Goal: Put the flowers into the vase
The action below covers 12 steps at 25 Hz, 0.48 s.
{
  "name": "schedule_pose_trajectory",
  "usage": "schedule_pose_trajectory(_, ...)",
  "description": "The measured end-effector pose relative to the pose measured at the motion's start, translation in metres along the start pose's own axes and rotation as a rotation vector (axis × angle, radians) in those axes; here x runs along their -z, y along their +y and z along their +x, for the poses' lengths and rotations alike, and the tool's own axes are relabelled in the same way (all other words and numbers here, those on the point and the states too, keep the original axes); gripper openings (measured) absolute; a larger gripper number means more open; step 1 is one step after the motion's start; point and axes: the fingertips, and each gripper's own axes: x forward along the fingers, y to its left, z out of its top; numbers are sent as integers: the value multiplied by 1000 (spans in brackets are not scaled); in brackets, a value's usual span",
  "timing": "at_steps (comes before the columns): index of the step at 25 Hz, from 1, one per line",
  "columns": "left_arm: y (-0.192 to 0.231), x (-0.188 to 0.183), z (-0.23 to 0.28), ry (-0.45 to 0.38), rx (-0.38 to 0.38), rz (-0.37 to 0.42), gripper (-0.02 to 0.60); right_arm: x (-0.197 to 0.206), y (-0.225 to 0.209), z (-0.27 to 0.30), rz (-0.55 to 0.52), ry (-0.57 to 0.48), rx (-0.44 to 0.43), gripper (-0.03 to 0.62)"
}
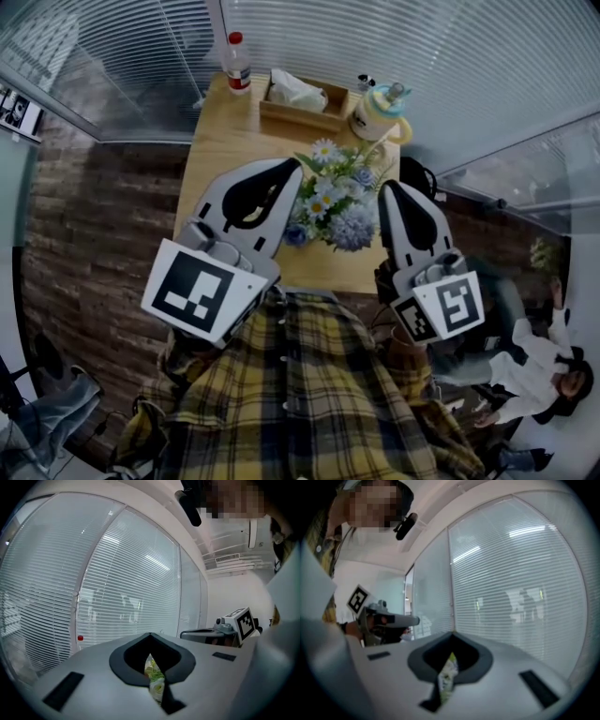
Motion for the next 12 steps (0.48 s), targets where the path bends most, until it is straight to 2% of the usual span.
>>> schedule_pose_trajectory(12,4,0,3,4,2,-4,9,3,-7,4,11,9,6,12)
